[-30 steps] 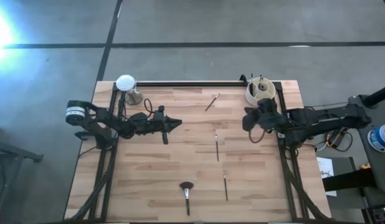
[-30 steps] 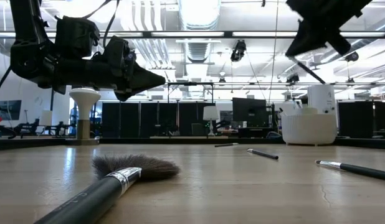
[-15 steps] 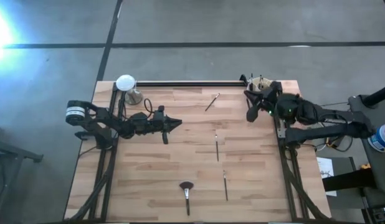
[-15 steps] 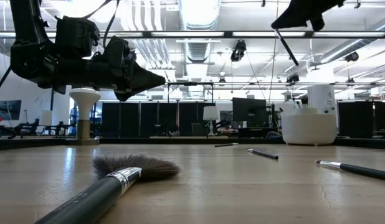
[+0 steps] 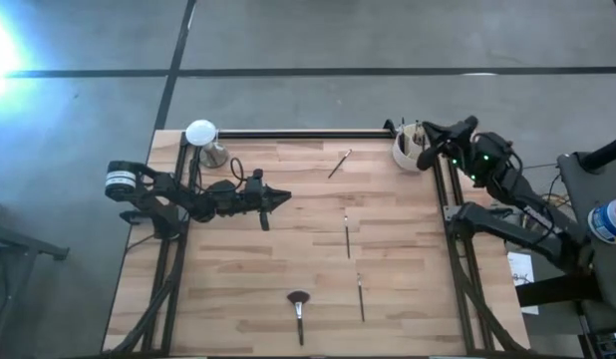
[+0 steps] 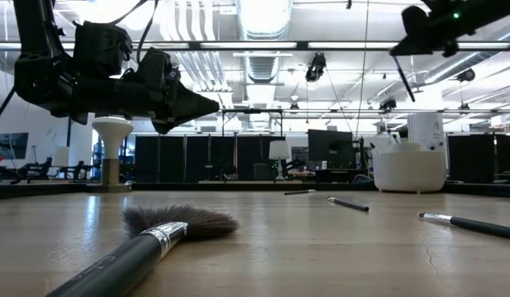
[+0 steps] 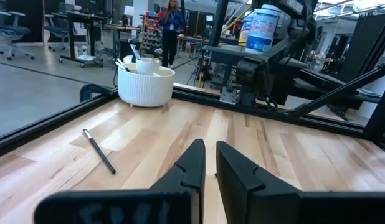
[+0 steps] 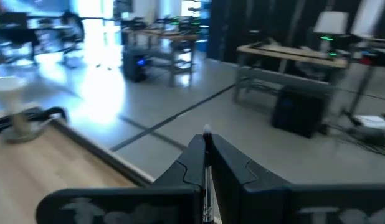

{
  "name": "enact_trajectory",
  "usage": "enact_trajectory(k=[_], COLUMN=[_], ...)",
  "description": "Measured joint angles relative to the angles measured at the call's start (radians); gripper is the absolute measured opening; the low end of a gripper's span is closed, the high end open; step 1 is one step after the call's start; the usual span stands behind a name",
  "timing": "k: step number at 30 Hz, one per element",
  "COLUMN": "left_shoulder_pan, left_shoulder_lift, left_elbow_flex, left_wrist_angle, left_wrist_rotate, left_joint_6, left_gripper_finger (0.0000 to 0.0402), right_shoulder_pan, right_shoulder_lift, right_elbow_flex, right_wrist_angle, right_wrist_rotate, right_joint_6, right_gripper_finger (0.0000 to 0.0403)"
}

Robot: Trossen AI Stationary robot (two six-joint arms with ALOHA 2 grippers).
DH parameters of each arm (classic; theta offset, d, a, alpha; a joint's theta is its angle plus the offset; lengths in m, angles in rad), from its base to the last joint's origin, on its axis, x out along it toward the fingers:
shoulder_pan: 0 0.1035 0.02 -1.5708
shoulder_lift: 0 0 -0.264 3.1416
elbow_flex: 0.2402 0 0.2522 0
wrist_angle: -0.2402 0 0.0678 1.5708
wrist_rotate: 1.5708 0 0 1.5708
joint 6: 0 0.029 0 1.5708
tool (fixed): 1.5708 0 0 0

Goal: Pick & Place Makeup Brushes
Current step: Put the black foundation brush into the white makeup holder

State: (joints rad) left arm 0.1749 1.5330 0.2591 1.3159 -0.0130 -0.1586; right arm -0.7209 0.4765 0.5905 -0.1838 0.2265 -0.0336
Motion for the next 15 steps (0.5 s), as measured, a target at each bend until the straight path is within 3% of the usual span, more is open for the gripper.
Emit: enact_trajectory(k=[7,15], left_shoulder_pan=[0.0,0.0], left_shoulder_lift=[0.0,0.0], left_elbow_flex=[0.0,0.0], left_wrist_angle=[0.0,0.0], left_wrist_rotate=[-0.011,-0.012], left_joint_6=[0.004,0.004], left_gripper_finger=[0.0032,0.0032], right_shoulder_pan=[-0.106,-0.169], right_shoulder_lift=[-0.152,-0.263], right_elbow_flex=[-0.164,-0.382], right_wrist_angle=[0.067,0.323], right_wrist_rotate=[0.018,0.145], right_joint_6=[0.019,0.012], right_gripper_finger=[0.0012,0.0012])
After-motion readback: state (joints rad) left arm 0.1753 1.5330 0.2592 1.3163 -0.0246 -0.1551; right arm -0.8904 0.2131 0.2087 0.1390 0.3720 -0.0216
